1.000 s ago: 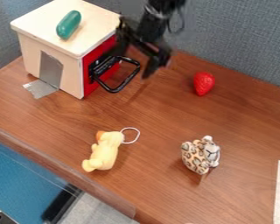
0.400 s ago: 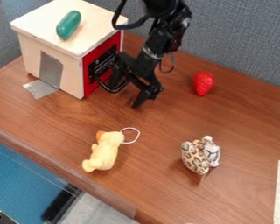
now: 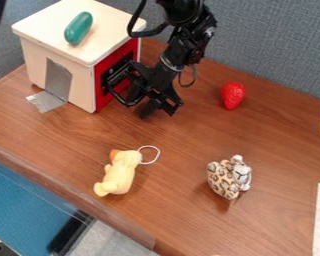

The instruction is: Open the drawer

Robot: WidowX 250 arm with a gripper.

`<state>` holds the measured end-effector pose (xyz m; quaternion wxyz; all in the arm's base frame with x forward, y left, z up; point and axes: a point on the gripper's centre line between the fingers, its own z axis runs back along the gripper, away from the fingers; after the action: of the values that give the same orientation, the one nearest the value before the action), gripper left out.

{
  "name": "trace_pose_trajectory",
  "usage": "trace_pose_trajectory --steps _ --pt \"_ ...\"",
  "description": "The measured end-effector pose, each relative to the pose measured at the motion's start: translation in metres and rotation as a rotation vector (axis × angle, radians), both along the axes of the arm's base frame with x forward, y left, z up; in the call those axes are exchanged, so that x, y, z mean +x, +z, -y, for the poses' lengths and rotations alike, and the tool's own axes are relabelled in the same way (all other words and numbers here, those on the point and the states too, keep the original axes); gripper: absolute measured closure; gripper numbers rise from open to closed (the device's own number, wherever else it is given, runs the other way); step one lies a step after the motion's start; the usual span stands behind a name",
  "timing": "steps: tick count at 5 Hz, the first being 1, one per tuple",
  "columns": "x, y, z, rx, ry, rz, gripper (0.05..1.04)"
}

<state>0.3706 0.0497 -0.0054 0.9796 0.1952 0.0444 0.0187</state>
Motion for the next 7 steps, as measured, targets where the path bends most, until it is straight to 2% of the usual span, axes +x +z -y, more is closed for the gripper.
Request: trace_pose_trajectory --steps 1,3,5,7 --pt "-0.004 -0.002 0.008 0.014 -0.023 -0.015 0.915" --pt "-0.005 -0.002 0.052 -0.006 -0.088 -0.017 0.945" --pt "-0.006 0.0 0.074 -0.026 -0.113 -0.019 0.945" --pt "0.001 0.009 0.091 -0.034 -0.109 0.002 0.945"
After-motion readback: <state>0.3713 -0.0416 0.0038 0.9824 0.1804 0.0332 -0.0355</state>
